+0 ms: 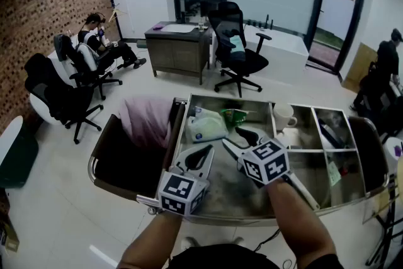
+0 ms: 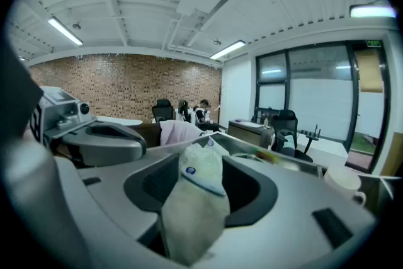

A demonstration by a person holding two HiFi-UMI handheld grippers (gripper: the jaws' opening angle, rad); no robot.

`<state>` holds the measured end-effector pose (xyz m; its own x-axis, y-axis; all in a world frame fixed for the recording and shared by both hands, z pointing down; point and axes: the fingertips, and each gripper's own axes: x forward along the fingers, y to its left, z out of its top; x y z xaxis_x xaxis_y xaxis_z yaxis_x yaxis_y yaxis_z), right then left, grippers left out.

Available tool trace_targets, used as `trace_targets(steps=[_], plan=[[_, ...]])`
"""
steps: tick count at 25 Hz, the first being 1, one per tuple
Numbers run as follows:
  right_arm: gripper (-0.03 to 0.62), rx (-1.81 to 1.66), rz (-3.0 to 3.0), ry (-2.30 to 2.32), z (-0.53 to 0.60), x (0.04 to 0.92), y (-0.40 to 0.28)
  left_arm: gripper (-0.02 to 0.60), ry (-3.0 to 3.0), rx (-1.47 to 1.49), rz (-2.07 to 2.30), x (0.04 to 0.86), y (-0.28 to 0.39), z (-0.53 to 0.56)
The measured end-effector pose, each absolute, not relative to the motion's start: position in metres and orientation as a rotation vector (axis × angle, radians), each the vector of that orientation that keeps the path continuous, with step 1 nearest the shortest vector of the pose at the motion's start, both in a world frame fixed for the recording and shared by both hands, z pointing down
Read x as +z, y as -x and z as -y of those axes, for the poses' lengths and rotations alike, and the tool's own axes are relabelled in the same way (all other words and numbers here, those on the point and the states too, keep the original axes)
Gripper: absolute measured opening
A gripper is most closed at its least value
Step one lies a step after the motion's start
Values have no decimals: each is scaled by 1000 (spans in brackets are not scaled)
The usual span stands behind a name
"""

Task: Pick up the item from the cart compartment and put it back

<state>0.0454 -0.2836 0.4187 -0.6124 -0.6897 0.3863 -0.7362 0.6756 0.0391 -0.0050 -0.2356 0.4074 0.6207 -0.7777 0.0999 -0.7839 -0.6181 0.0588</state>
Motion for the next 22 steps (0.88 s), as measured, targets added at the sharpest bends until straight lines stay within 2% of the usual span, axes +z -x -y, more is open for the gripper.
trace_targets(steps=[22], plan=[[239, 171, 2303, -1070, 382, 504, -14, 0, -2733, 120, 1269, 417, 1, 238]])
